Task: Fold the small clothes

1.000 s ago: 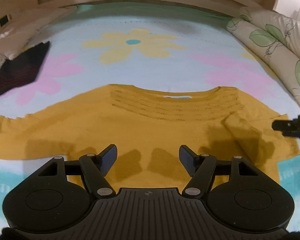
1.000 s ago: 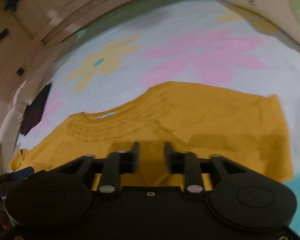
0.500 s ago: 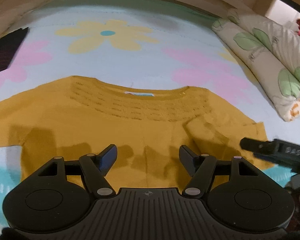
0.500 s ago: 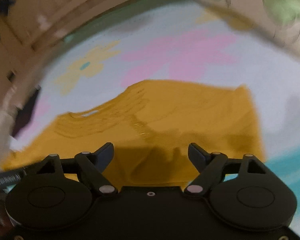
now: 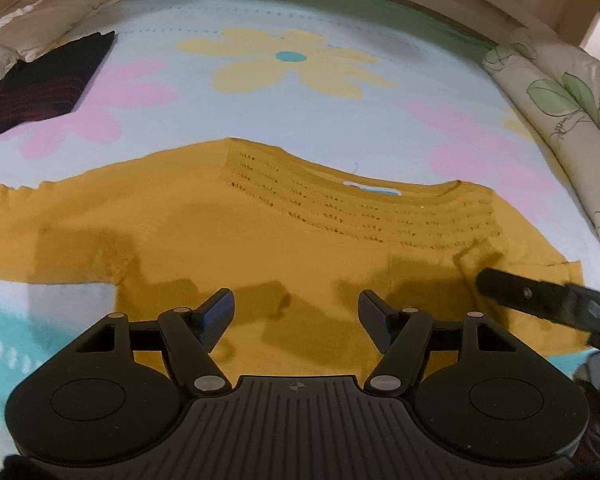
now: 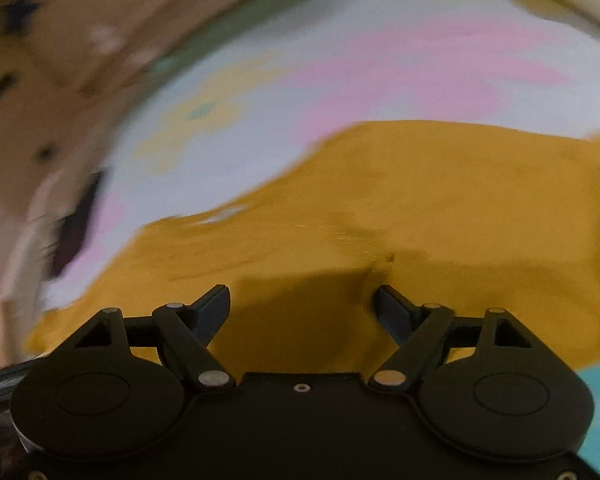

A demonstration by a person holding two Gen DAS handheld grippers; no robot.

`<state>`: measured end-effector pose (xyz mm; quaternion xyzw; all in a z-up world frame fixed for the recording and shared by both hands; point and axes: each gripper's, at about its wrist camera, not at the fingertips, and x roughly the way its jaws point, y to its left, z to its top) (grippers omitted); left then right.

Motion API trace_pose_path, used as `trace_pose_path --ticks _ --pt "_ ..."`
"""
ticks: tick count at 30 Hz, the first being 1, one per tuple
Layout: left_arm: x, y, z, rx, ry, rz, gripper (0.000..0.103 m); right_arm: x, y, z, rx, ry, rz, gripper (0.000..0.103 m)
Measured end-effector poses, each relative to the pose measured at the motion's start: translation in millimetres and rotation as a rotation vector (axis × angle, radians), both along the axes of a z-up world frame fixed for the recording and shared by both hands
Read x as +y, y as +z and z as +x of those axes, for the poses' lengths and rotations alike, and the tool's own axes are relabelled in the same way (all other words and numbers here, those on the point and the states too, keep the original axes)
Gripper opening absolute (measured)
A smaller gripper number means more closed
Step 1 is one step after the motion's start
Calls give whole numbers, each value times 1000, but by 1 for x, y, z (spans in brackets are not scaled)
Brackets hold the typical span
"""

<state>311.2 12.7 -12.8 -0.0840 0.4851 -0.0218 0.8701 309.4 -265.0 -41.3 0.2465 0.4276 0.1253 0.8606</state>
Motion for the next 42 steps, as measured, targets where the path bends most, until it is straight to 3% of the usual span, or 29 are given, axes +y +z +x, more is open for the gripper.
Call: trace_pose_path --ticks 2,4,10,13,16,20,22,27,32,35,38,42 --pt "2 -1 2 4 -4 -9 67 13 13 -2 -44 101 34 72" --pt "-1 -2 4 4 -8 -20 67 16 29 -9 -84 107 -16 73" --pt "-30 -12 10 38 -56 -65 67 -23 49 -17 -64 -81 -227 73" --pt "-49 -14 9 41 -87 -62 67 -51 42 -22 -38 -165 -172 74" --pt "-59 -10 5 20 -88 -27 67 -65 10 -13 58 -184 -47 75" --pt "-46 -2 0 -16 -35 -5 67 -56 -26 -6 153 -176 24 75" --pt "-37 1 0 -21 -9 0 67 -47 -27 -8 122 -162 5 75" --pt "-14 6 5 -27 38 -1 67 -21 -20 -6 74 -65 34 75" --pt "-4 6 8 -17 42 -18 67 40 -4 -11 -9 288 -80 75" --pt "-9 1 10 -3 21 -32 67 43 11 -19 -41 374 -93 72" --pt "-23 -6 13 13 -12 -54 67 17 30 -20 -61 285 -134 72" --pt "-51 -20 17 35 -78 -48 67 -37 50 -14 -20 -5 -251 73"
